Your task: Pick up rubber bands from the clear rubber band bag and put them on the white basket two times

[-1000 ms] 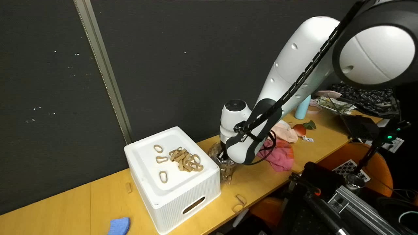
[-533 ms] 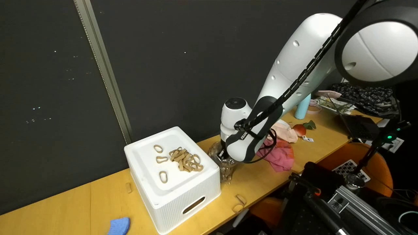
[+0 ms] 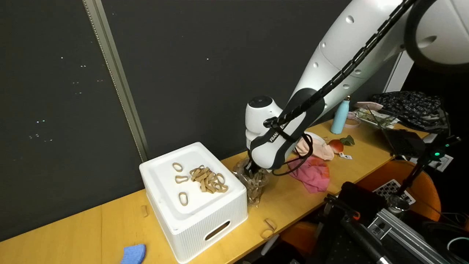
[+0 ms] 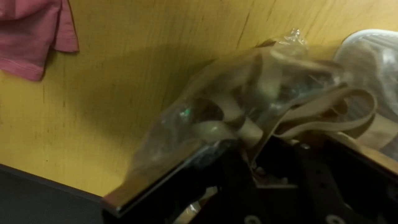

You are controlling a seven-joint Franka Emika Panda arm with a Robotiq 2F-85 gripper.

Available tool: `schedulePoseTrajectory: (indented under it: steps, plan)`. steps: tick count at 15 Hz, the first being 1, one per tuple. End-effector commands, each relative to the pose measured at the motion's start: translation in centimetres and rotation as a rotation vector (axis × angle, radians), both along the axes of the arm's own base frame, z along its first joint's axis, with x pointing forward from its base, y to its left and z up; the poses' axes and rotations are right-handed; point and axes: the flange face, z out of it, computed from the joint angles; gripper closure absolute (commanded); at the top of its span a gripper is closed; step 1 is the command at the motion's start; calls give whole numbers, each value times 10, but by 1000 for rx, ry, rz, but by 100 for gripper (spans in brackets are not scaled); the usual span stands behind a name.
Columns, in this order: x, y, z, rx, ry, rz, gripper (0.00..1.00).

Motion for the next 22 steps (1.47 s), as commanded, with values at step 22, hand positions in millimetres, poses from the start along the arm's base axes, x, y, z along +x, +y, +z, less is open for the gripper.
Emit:
schedulePoseTrajectory:
  steps: [22]
  plan:
    - [52,64,188,-83,-158,95,97]
